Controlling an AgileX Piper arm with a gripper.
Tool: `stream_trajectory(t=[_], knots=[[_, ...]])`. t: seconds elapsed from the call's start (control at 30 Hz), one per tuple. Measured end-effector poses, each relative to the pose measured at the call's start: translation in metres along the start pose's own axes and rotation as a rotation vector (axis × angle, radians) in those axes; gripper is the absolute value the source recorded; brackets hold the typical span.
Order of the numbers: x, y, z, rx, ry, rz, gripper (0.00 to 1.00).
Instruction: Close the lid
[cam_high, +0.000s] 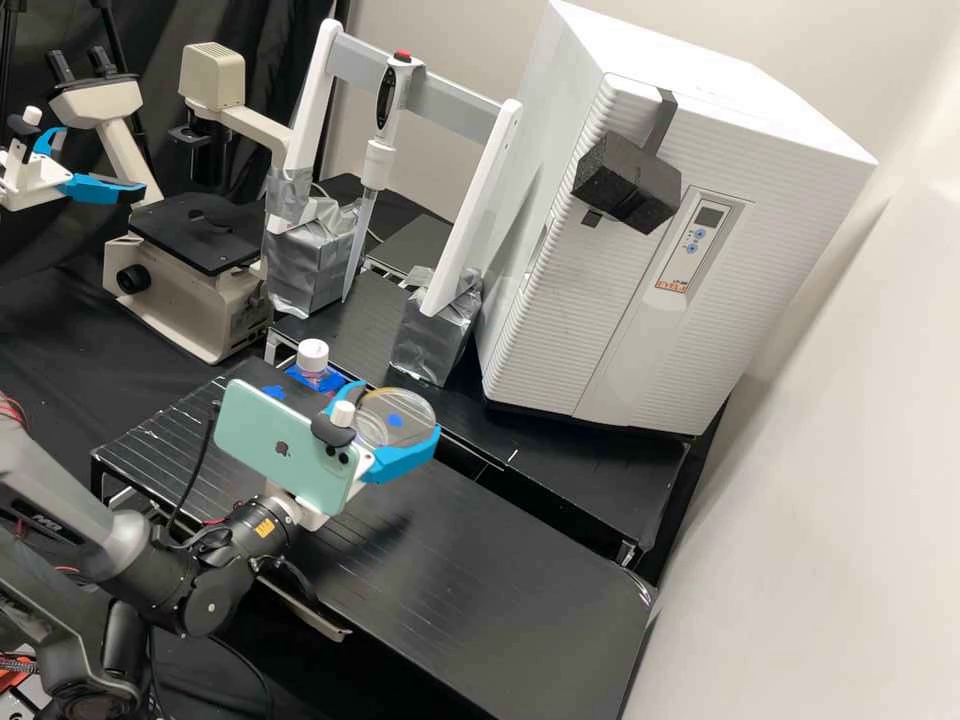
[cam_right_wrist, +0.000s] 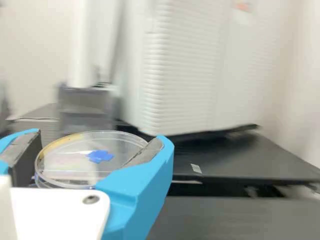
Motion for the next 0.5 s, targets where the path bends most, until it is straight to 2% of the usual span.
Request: stream_trajectory(t=[0.1, 0.23, 0.5], knots=[[-0.001, -0.007, -0.008, -0.025, 0.052, -0.073, 0.0], [-0.001, -0.014, -0.011, -0.039, 0.081, -0.141, 0.0], [0.002, -0.02, -0.001, 0.006, 0.047, -0.197, 0.0]])
